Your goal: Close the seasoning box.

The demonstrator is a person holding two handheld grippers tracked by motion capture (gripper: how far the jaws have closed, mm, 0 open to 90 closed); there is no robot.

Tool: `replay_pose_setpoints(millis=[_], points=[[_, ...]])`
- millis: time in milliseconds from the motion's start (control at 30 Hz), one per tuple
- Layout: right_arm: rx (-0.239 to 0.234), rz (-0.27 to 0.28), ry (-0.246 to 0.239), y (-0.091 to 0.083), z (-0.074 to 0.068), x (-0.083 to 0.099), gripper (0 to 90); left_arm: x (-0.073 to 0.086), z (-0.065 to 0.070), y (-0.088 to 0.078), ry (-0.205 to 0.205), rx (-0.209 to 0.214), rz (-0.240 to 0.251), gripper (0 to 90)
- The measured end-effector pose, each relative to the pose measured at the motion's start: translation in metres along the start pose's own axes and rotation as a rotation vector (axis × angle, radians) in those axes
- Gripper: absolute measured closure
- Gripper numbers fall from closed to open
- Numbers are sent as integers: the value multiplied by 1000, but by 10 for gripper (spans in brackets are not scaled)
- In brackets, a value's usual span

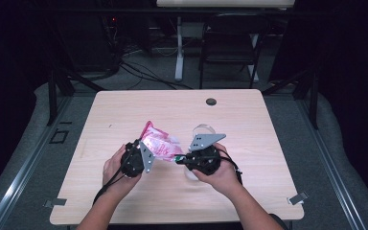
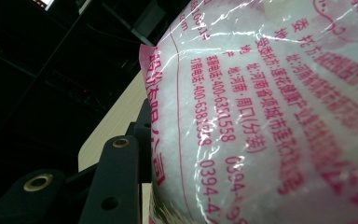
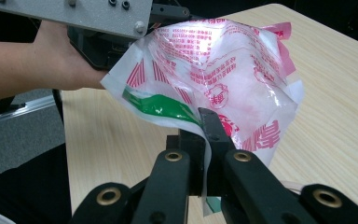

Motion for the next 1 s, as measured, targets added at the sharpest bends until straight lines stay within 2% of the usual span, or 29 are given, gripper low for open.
replay_pose_setpoints(millis=[100,500,800,1000], points=[[1,-1,0,-1,1,0,899,-2,-1,0,10,-5,-3,622],[-8,26,63,-5,9,1,899,-12,-3,0,76,-56,14,623],[-8,21,67,-8,12,3,900,-18,-4,2,120,-80,31,623],[5,10,69,-9,12,8,900,-20,0,4,153,-94,42,623]])
Point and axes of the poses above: each handheld gripper's, and its own axes: y roughly forward along the jaws, x roughly out of its underside, z roughly to its right, the point moved 6 cm from there along y, roughly forward along the jaws, and after that the axes turned 3 degrees about -y, right-handed, at the moved point
